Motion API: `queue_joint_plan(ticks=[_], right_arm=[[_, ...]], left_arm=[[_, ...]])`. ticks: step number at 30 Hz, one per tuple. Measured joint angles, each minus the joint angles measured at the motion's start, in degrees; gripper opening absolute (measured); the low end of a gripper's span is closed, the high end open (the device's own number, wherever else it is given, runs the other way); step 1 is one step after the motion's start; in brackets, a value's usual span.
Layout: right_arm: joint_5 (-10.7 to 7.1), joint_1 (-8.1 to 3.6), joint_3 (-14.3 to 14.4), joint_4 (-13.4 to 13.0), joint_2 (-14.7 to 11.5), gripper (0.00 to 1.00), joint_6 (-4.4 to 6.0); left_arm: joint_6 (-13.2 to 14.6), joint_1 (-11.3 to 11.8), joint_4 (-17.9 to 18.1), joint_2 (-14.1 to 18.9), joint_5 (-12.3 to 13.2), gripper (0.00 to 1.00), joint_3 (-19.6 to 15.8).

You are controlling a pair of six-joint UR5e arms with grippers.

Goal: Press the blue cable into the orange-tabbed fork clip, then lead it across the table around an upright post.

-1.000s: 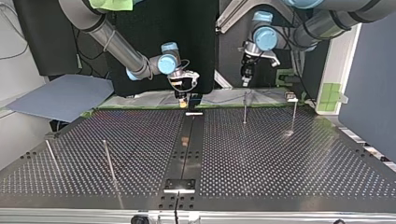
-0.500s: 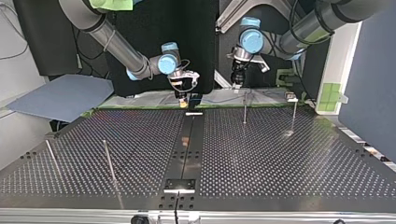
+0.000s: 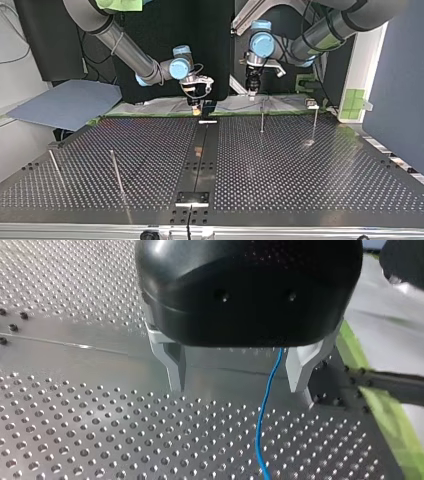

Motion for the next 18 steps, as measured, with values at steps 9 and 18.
queue_joint_plan(ticks=[9,18], right_arm=[[0.0,0.02,-0.1,0.0,0.0,0.0,-0.14],[-0.02,0.08,-0.3,0.1,0.0,0.0,-0.19]], left_arm=[[-0.5,0.1,2.4,-4.3,-1.4,1.0,3.4],[-0.1,0.8,3.1,-6.8,-1.2,1.0,4.0]])
